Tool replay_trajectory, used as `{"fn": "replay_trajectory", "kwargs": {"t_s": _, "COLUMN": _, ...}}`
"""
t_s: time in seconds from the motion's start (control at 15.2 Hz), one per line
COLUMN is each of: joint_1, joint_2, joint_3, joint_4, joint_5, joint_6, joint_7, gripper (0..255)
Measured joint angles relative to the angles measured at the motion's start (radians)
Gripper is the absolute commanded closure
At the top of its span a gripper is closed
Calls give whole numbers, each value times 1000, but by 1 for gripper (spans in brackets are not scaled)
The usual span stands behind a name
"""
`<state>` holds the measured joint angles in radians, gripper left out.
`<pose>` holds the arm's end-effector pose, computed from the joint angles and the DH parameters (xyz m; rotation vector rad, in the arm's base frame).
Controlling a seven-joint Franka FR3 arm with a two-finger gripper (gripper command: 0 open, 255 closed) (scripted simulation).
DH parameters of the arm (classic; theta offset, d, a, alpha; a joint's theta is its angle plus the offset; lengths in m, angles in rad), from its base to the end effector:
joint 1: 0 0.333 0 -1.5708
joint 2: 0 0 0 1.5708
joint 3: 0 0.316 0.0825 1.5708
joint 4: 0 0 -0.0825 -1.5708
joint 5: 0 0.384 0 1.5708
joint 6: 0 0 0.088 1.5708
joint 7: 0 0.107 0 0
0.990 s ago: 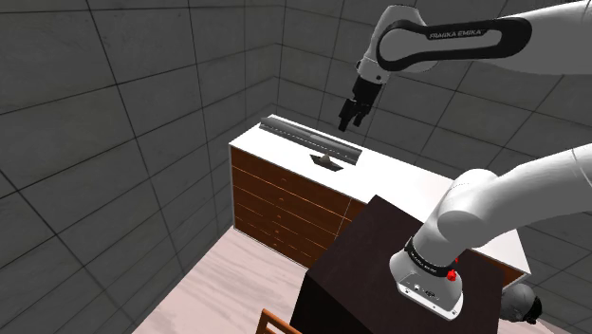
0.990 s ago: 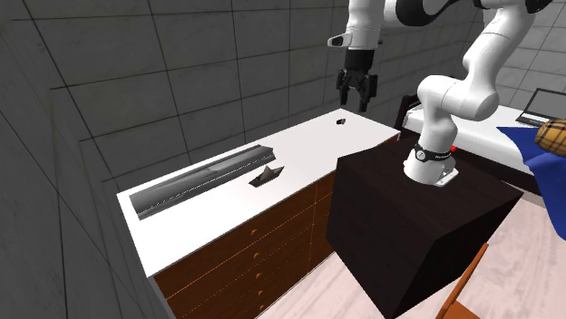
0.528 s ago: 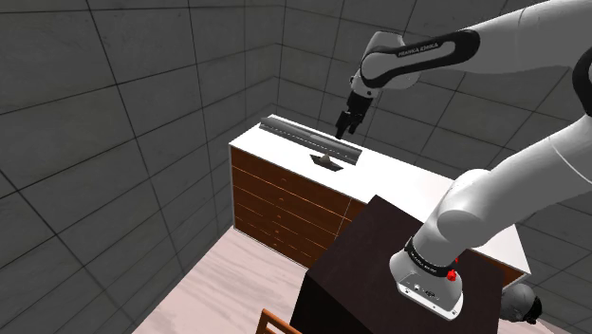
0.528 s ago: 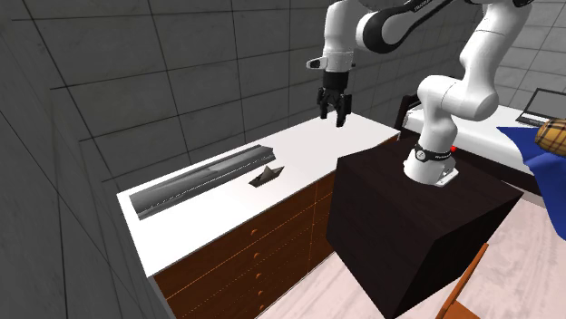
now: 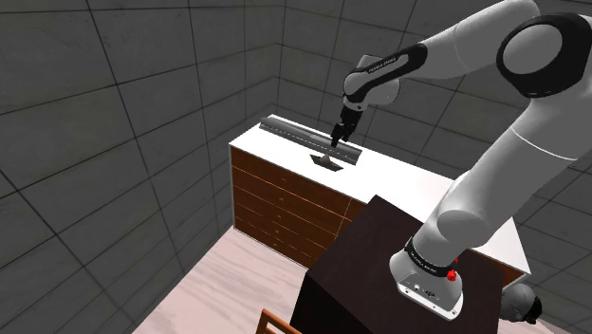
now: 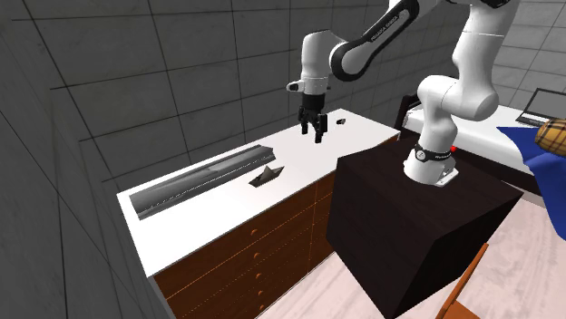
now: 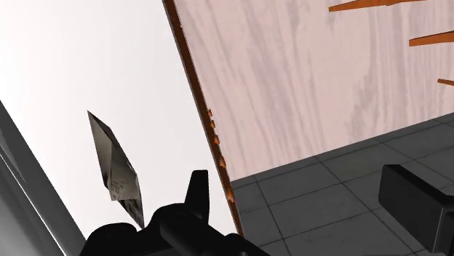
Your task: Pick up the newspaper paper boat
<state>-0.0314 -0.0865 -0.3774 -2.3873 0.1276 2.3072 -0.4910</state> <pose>0.4460 -0.1904 0.3512 -3.0263 0.0035 -0.0817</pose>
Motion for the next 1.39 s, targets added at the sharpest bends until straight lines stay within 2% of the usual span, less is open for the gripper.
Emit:
{"fn": "replay_trajectory", "kwargs": {"t_s": 0.46, "joint_1": -46, "joint_2": 284, "joint_3": -23, "joint_4": 140, "joint_5": 156, "joint_6": 93, "joint_7": -213, "gripper": 0}}
{"fn": "replay_trajectory", "kwargs": {"t_s": 0.79, "joint_1": -119, "joint_2": 490, "joint_3": 8, "joint_4": 289, "joint_5": 253, "joint_6": 118, "joint_7": -335, "gripper": 0}}
{"fn": "replay_trajectory", "kwargs": {"t_s": 1.25, "joint_1": -230, "joint_2": 764, "joint_3": 60, "joint_4": 545, "joint_5": 318, "joint_6": 112, "joint_7": -433, "gripper": 0}}
{"fn": "replay_trajectory", "kwargs": {"t_s": 1.39, "joint_1": -248, "joint_2": 814, "joint_3": 68, "joint_4": 598, "joint_5": 323, "joint_6": 108, "joint_7": -441, "gripper": 0}}
